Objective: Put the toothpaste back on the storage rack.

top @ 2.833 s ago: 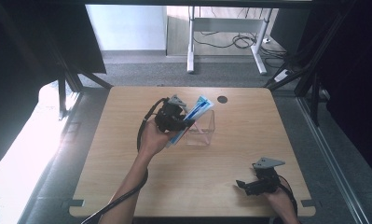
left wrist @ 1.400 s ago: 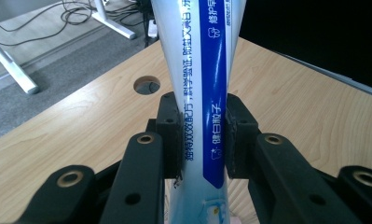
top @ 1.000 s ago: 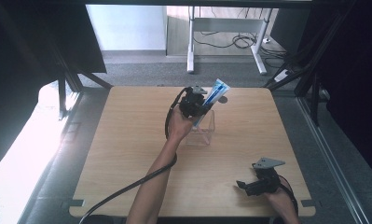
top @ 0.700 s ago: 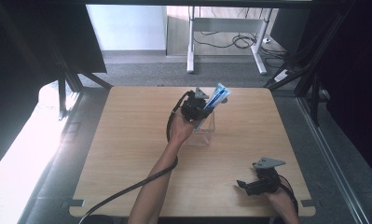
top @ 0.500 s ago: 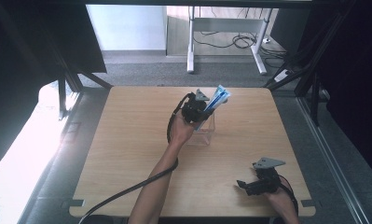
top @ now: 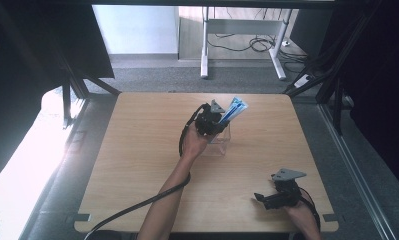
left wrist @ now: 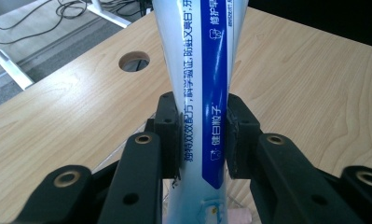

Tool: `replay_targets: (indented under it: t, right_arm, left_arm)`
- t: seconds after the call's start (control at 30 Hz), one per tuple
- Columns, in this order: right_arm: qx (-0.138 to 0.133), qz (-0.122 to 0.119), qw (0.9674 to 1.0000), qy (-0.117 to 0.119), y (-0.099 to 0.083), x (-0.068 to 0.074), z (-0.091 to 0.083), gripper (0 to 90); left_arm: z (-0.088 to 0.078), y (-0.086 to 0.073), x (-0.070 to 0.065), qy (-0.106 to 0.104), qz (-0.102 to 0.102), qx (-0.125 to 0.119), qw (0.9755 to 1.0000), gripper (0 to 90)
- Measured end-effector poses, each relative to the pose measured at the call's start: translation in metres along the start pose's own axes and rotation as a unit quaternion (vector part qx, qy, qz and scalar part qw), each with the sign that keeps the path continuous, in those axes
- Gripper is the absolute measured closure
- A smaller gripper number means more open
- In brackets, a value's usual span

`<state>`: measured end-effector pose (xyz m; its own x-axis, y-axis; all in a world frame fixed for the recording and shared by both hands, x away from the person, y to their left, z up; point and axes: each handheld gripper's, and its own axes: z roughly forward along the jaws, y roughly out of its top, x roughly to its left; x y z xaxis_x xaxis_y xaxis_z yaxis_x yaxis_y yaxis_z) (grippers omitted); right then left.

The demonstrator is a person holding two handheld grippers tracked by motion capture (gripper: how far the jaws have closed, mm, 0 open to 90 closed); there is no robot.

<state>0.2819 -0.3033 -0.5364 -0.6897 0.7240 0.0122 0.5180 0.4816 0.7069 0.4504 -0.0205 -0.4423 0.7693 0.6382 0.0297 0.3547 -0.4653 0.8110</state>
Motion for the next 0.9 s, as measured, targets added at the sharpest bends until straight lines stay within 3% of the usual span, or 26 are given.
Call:
replay_targets:
  t: [0.57,0.9]
  right_arm:
    - [0.005,-0.004,1.0000,-0.003,0.000,0.001,0.001,0.0]
    - [0.007,-0.004,1.0000,-0.001,0.000,0.001,0.002,0.0]
  left_arm:
    - [-0.005,-0.011,0.000,-0.001,-0.002,0.018,0.9998,69.9]
    - [-0.008,-0.013,-0.004,-0.002,0.013,0.032,0.9994,69.8]
